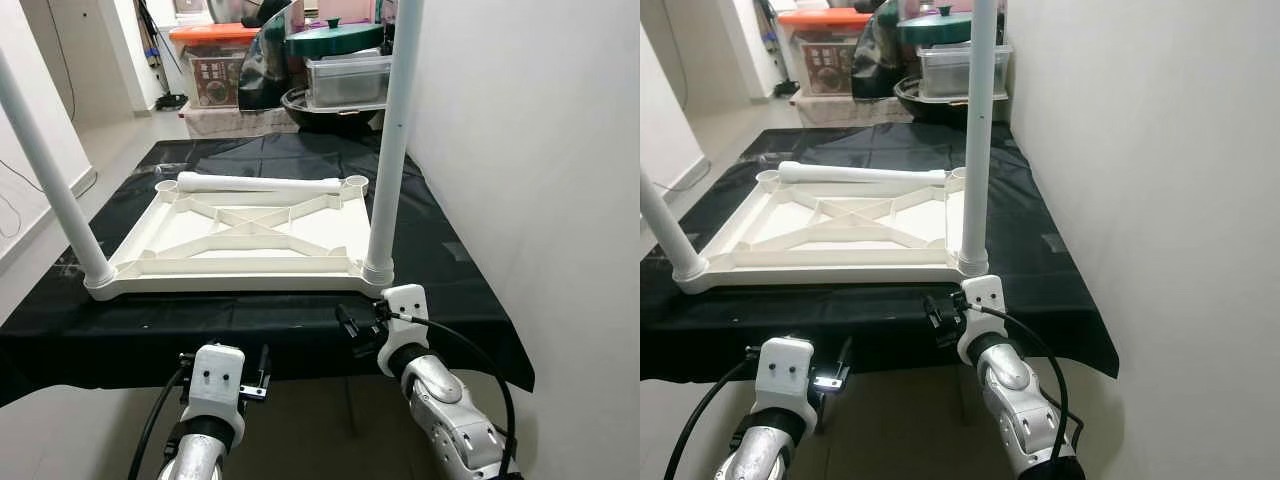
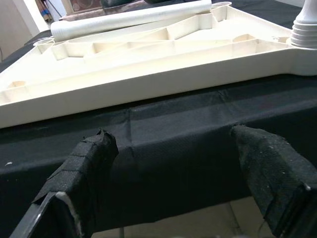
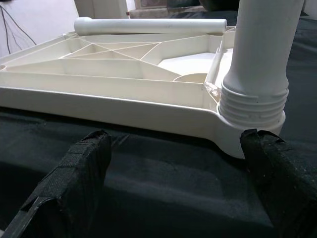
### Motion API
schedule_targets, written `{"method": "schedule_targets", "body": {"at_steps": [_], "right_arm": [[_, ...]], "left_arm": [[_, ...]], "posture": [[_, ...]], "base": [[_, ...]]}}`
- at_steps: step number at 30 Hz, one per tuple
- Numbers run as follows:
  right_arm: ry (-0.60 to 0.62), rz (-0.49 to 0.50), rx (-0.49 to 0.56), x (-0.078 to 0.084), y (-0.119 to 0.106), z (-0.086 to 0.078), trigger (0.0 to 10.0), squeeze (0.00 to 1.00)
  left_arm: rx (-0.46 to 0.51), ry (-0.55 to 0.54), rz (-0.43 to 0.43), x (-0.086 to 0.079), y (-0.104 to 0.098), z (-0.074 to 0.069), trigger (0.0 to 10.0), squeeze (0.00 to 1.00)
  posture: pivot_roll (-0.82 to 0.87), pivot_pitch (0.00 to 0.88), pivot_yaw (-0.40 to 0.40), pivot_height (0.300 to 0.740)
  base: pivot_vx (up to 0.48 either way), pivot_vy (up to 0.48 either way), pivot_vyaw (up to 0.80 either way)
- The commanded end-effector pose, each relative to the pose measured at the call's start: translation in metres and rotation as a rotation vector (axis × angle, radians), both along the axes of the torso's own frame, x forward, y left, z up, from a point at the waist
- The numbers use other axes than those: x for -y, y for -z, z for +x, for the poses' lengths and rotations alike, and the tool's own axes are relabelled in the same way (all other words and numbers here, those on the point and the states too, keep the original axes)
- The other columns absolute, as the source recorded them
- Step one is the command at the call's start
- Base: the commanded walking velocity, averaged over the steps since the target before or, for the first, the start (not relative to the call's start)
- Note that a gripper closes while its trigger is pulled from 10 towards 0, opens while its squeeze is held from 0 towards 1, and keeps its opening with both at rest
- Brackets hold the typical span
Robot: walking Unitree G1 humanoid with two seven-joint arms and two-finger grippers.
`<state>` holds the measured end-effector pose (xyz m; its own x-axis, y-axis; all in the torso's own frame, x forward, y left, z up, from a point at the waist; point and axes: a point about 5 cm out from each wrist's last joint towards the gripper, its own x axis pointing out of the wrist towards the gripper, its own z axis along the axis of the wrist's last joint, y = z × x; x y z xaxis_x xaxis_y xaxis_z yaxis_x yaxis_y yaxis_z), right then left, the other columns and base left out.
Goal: Building children table
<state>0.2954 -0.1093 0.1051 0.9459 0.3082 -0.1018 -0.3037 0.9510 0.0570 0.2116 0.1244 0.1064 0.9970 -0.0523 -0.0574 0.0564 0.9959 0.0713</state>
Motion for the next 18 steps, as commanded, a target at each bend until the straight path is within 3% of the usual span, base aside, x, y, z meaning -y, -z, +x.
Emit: {"method": "schedule_targets", "body": {"at_steps": [1,5,18], "right_arm": [[-0.002,0.006,-0.005,-0.0017,0.0031,-0.0007,10.0,0.00],[-0.003,0.007,-0.004,-0.0026,0.0030,-0.0007,10.0,0.00],[-0.006,-0.002,0.002,-0.0028,0.0029,0.0001,10.0,0.00]], "left_arm": [[-0.029,-0.022,0.010,-0.0043,0.0059,-0.0002,10.0,0.00],[-0.033,-0.022,0.008,-0.0050,0.0063,-0.0003,10.0,0.00],[-0.034,-0.025,0.006,-0.0040,0.0068,0.0002,10.0,0.00]], "posture": [[0.01,0.000,0.029,0.740],[0.01,0.000,0.031,0.740],[0.01,0.000,0.029,0.740]], "base": [[0.000,0.000,0.00],[0.000,0.000,0.00],[-0.294,0.000,0.00]]}}
